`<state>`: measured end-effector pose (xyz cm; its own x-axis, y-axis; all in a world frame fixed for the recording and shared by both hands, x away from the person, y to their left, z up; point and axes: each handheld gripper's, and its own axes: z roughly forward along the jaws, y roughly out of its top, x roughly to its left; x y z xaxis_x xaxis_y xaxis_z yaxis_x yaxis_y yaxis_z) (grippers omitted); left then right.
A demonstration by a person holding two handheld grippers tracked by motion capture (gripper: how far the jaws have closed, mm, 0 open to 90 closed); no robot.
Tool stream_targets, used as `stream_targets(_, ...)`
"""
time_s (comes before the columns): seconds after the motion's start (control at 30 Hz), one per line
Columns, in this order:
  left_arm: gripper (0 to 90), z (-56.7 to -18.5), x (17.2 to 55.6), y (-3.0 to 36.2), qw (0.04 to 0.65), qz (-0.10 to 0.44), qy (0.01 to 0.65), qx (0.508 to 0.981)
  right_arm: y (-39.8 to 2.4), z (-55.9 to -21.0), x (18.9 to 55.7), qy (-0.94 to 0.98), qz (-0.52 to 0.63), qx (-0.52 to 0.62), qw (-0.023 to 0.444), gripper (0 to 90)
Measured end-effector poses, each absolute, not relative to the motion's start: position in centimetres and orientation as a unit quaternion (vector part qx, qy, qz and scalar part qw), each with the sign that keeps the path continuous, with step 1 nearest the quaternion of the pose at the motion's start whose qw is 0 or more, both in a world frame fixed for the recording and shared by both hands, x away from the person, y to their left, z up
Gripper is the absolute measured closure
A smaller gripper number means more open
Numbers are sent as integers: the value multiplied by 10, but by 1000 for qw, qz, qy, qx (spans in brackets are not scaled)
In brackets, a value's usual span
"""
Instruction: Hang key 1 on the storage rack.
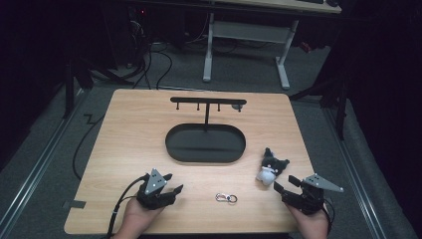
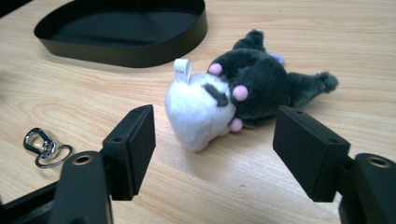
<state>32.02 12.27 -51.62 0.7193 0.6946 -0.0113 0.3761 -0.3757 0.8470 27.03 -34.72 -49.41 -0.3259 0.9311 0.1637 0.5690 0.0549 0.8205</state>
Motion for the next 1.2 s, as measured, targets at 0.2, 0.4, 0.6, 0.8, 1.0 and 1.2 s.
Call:
stream_targets(0.2, 441, -517, 325, 126, 457, 168, 336, 806, -343, -496, 271, 694, 410, 545, 228, 303)
stream_targets(0.4, 441, -514, 326, 128, 462, 168, 340, 802, -347, -498, 272, 689, 408, 555, 226, 364)
stream_targets(0.6, 438, -515, 330, 136, 455, 181, 354, 797, -353, -499, 277, 701, 383, 552, 240, 683)
stream_targets(0.8, 435, -516, 327, 148, 456, 175, 371, 790, -357, -499, 288, 710, 359, 550, 253, 900)
stream_targets(1.0, 427, -513, 313, 164, 456, 191, 382, 781, -356, -509, 320, 718, 310, 566, 260, 900)
stream_targets(1.2, 425, -513, 304, 179, 451, 199, 397, 774, -353, -516, 343, 723, 296, 569, 256, 899)
